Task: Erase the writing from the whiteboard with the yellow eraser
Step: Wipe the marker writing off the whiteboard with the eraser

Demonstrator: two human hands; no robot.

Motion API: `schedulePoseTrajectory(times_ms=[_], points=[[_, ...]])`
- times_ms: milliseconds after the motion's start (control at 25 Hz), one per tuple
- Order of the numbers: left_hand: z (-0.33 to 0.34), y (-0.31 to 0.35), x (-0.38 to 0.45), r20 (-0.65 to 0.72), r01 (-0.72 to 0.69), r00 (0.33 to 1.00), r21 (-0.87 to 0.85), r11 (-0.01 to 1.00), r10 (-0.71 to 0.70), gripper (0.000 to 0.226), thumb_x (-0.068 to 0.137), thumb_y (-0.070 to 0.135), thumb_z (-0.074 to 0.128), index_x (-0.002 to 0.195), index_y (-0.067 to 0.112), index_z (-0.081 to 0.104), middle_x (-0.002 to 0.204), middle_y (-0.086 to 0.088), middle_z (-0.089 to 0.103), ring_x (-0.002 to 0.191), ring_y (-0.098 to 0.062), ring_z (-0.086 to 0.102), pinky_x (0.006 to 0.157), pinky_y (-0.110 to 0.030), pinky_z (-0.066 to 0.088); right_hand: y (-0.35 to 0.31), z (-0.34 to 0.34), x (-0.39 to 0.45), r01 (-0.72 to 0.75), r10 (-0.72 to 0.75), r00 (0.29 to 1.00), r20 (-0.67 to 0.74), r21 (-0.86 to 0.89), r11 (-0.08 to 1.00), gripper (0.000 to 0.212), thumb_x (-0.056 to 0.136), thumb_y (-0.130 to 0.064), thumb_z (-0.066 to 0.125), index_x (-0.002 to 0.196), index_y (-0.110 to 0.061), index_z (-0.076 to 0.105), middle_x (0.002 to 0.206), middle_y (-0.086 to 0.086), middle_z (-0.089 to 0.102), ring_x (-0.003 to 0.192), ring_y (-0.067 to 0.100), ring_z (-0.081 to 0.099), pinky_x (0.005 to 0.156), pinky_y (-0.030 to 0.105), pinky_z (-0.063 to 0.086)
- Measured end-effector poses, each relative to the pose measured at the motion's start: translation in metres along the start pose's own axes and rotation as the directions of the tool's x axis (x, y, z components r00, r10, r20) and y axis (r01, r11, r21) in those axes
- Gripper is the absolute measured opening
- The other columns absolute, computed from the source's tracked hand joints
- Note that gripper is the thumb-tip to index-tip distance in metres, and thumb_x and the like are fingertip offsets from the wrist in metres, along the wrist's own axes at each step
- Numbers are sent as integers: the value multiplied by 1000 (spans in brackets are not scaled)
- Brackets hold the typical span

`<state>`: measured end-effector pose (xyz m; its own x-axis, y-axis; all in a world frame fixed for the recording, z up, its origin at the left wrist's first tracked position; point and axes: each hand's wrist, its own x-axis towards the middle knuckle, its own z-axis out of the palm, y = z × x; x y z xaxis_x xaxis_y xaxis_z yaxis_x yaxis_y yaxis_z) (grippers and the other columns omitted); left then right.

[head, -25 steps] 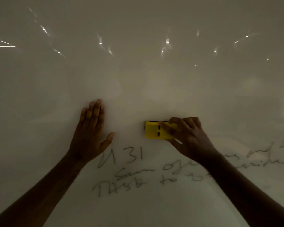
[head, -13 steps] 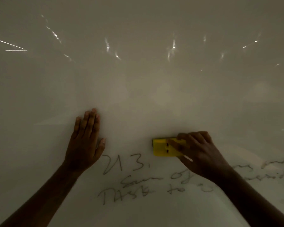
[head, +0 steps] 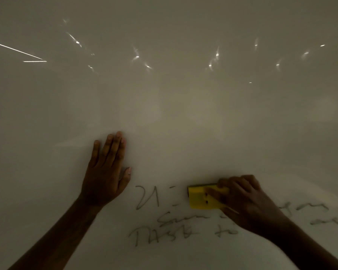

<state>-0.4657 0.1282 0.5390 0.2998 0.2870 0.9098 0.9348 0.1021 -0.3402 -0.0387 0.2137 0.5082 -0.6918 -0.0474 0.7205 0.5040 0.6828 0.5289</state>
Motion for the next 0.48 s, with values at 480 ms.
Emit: schedulePoseTrajectory(times_ms=[480], points=[[2,-1,-5,-12,19,1000,-27,999,-19,82,105,38,41,172,3,10,181,-13,7,169,-30,2,137,-54,3,-32,15,13,54,-53,998,31,-30,998,58,99,-33,67,154,-32,49,129,6,65,111,28,62,94,48,44]])
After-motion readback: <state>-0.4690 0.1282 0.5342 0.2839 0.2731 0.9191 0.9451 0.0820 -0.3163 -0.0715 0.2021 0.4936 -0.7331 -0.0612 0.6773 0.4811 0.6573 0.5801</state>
